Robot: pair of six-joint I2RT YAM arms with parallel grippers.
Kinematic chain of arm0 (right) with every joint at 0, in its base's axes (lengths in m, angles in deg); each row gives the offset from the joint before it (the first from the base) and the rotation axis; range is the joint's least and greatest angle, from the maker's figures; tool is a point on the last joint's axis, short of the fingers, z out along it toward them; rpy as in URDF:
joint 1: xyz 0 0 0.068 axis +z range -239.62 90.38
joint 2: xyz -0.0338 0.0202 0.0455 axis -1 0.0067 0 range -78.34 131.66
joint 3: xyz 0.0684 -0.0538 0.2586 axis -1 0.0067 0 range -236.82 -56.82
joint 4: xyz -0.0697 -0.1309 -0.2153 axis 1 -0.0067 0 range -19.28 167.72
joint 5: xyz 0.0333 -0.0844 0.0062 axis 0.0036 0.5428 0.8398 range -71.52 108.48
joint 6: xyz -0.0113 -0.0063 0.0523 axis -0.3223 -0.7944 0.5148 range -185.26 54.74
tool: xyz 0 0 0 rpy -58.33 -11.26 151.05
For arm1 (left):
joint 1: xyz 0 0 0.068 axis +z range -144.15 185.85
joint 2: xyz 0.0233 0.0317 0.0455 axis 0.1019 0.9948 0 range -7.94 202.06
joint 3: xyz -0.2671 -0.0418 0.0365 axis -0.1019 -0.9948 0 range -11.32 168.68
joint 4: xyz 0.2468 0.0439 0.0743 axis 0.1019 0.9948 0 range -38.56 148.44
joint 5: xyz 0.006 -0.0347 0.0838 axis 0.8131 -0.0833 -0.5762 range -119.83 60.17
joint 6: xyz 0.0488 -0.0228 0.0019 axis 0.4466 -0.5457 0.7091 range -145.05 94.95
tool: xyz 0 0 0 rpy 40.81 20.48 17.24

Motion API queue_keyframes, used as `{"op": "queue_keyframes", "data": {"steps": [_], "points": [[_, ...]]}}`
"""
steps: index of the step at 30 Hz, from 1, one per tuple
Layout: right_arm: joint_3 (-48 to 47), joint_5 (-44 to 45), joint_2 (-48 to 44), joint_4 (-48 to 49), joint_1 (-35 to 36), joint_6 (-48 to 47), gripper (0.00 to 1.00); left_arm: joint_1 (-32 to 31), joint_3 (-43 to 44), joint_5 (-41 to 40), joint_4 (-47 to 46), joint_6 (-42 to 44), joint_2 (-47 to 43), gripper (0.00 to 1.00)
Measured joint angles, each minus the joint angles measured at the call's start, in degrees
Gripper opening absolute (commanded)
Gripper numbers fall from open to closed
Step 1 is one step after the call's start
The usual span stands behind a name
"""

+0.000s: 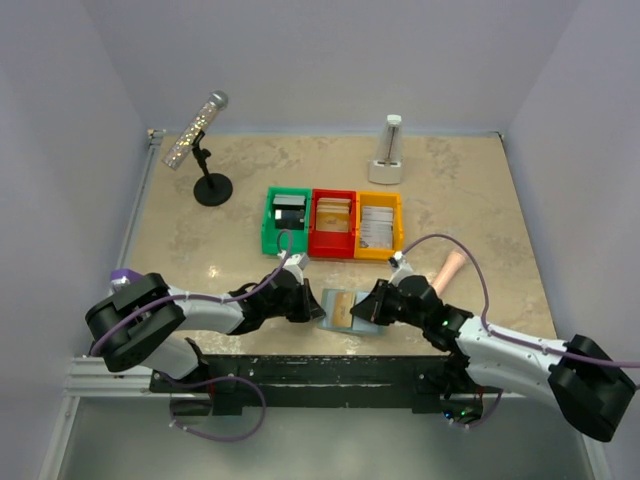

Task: Take the credit cards out of the card holder
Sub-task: Remove the credit card from the card holder.

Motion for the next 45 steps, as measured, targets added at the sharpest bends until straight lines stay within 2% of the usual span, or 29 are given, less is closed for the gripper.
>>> {"op": "queue_keyframes", "data": {"steps": [8,13,25,32,39,45], "points": [[0.1,0.0,-1.2,-0.2,0.0,0.0,0.04,0.0,0.0,0.0,0.0,0.0,0.0,0.01],[0.1,0.0,0.3,-0.7,0.0,0.0,0.04,-0.1,0.0,0.0,1.0,0.3,-0.9,0.17],[0.0,-0.1,1.0,-1.8,0.0,-0.1,0.04,-0.2,-1.0,-0.1,5.1,1.6,-5.1,0.24],[-0.5,-0.2,2.1,-1.7,0.0,-0.1,0.04,-0.3,-1.9,0.0,6.7,2.7,-8.0,0.34],[-0.7,-0.6,3.7,-1.2,0.0,-0.2,0.04,-0.3,-2.5,1.3,6.0,3.3,-8.7,0.37],[-1.3,-0.8,4.9,-0.7,0.0,-0.2,0.04,-0.3,-5.8,1.4,3.8,3.3,-13.8,0.37]]}}
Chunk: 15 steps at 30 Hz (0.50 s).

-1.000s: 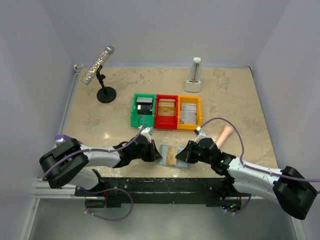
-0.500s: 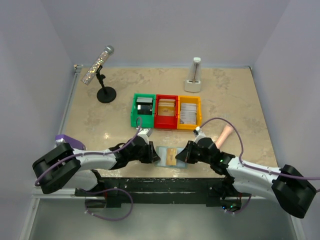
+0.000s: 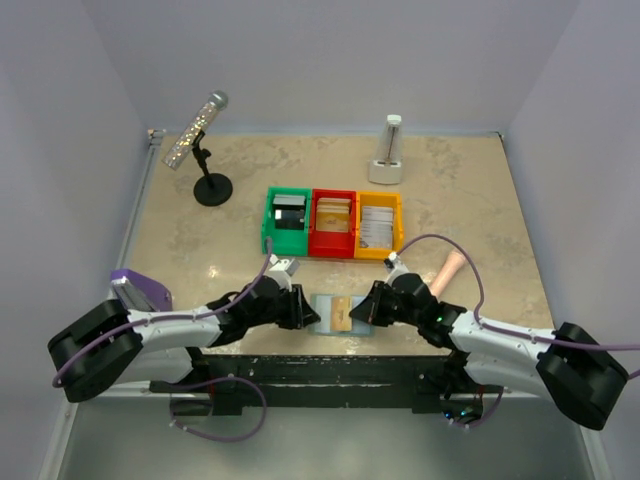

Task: Take the credit cards out of the card holder
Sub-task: Remove the credit card from the card holder.

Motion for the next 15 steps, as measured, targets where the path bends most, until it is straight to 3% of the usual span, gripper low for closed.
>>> {"op": "queue_keyframes", "data": {"steps": [6,15], "points": [[-0.1,-0.3,0.2,0.4,0.0,0.0,0.01,0.0,-0.7,0.5,-3.5,0.0,-2.1,0.35],[-0.2,-1.5,0.4,1.3,0.0,-0.2,0.0,0.0,0.4,2.7,-5.7,0.0,4.1,0.34]]}}
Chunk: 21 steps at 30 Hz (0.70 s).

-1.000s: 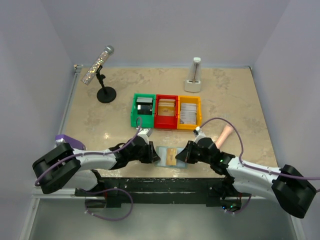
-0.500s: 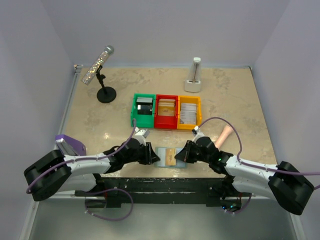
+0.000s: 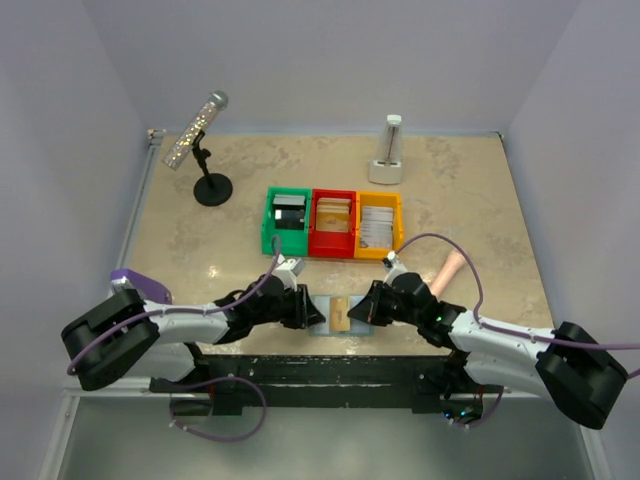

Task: Take the credit cards out of the card holder
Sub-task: Remove the credit card from the card holder.

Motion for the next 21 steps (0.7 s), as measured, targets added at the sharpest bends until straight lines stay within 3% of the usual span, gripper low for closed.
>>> {"op": "queue_keyframes", "data": {"steps": [8,21], "points": [[0.0,-1.5,1.4,1.4,0.0,0.0,0.01,0.0,1.1,1.4,-2.1,0.0,4.0,0.33],[-0.9,-4.7,4.7,4.7,0.0,-0.4,0.15,0.0,1.9,2.5,-5.1,-0.2,7.6,0.22]]}}
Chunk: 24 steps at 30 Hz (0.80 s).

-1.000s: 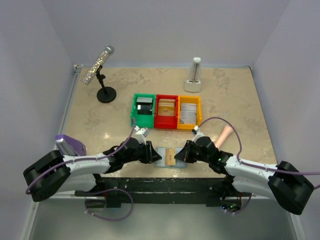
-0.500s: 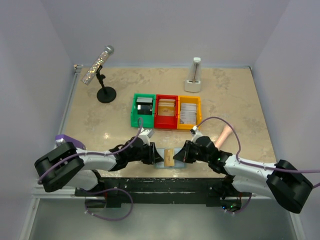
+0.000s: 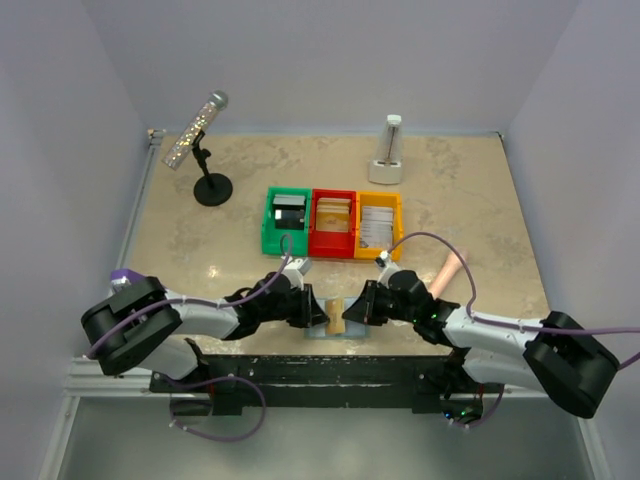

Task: Take the credit cards out of the card holder
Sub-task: Remove the credit card from the card holder.

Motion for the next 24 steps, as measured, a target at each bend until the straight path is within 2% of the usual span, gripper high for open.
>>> {"op": "queue_keyframes", "data": {"steps": [7,24], "points": [[-0.2,-1.1,0.7,0.8,0.0,-0.2,0.26,0.0,0.0,0.6,-2.8,-0.2,2.5,0.18],[-3.0,-3.0,4.9,2.2,0.0,-0.2,0.28,0.0,-0.8,0.9,-5.6,-0.5,3.6,0.16]]}}
